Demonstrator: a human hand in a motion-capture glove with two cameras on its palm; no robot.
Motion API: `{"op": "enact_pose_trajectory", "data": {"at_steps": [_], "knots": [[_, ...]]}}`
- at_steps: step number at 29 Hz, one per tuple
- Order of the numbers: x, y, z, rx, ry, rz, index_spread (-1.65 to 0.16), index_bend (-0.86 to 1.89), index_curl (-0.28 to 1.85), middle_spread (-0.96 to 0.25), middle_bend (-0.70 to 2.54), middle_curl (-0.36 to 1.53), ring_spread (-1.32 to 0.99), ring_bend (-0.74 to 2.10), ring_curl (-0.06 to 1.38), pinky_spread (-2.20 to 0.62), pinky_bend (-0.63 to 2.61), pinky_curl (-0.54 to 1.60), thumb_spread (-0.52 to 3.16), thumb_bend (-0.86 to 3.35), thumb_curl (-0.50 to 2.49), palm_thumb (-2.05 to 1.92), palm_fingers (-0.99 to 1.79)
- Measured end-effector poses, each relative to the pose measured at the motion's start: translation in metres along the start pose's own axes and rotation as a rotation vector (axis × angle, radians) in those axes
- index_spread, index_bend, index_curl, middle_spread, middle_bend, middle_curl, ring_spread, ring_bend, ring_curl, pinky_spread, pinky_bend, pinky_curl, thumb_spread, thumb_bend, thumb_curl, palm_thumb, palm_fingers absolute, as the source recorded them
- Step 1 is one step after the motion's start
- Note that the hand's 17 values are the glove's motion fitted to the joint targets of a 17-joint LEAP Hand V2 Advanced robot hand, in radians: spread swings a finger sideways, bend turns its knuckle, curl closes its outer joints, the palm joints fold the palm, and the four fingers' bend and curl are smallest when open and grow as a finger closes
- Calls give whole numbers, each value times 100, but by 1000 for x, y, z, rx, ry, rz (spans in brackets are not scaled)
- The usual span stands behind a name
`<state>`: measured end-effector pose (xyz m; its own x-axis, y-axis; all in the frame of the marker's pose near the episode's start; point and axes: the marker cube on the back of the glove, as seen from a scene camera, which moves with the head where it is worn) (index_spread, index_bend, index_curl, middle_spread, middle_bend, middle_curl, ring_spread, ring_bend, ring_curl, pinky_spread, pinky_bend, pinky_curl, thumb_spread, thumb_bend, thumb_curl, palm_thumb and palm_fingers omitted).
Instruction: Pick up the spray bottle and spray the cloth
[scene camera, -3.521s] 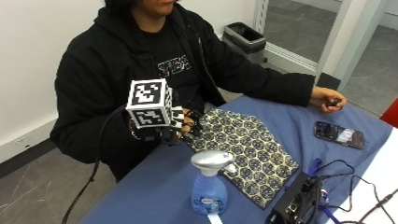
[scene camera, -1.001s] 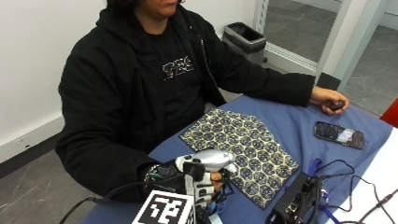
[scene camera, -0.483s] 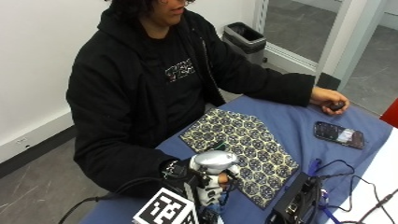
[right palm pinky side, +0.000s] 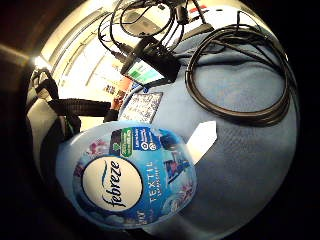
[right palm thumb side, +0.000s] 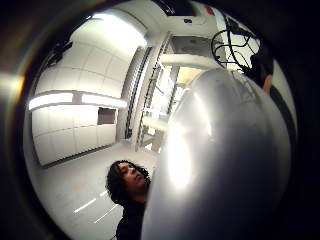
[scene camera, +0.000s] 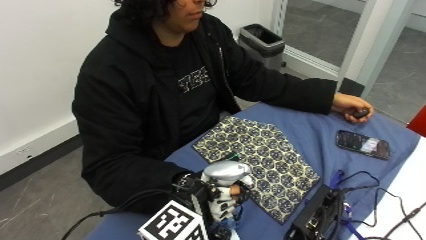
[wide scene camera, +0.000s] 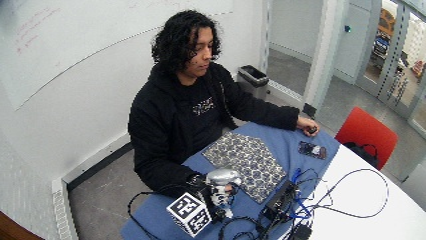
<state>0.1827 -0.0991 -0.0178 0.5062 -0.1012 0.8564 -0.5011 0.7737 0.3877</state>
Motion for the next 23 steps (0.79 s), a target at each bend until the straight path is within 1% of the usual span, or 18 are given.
{"op": "enact_pose_trajectory", "data": {"at_steps": [10, 14, 18, 23], "knots": [[-5, 0, 0, -21, 5, 2, -25, 26, 49, -19, 75, 57, -21, 77, 51, -32, 54, 44, 98, -3, 38, 75, 142], [-4, 13, 8, -53, 42, 22, -25, 26, 50, -19, 76, 58, -21, 78, 51, -31, 54, 44, 99, -2, 38, 75, 142], [-18, 30, 20, -162, 162, 45, -25, 26, 51, -18, 77, 58, -21, 79, 52, -30, 55, 44, 99, -2, 39, 77, 140], [-47, 40, 38, -415, 376, 68, -24, 26, 53, -17, 78, 58, -20, 80, 52, -29, 55, 44, 100, -1, 40, 80, 140]]}}
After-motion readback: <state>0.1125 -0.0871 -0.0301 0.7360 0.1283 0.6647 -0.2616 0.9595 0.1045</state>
